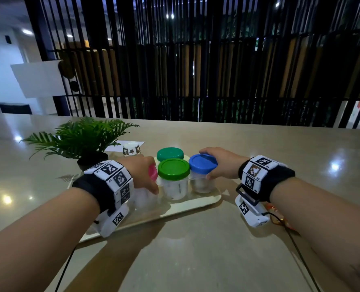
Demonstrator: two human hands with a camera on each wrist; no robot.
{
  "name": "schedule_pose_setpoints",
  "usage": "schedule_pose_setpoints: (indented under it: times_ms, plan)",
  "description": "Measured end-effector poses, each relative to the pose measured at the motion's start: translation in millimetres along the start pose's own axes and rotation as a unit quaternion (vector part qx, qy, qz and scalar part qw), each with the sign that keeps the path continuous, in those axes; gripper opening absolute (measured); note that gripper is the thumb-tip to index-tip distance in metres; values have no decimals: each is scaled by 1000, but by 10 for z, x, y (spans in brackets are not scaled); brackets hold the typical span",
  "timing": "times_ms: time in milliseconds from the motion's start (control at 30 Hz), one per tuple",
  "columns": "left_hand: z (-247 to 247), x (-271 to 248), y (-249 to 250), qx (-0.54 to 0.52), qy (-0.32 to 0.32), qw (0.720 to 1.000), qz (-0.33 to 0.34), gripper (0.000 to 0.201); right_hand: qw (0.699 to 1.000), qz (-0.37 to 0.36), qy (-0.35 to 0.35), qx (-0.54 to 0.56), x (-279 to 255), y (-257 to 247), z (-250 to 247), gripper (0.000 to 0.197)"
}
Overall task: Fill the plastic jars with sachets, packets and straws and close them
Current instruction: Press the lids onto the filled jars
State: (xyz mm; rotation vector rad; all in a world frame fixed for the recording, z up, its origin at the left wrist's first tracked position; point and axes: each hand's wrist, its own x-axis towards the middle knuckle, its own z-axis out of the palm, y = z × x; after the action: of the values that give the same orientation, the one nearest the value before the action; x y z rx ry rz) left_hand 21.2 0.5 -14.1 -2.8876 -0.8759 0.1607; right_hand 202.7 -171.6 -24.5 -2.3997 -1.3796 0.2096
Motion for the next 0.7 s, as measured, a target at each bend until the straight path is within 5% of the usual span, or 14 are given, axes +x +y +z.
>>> schedule_pose_setpoints:
  times_ms: [700]
  plan:
    - [72, 120, -144, 2, -49, 999, -15, 93, 998, -33, -54, -31, 176, -65, 77, 80]
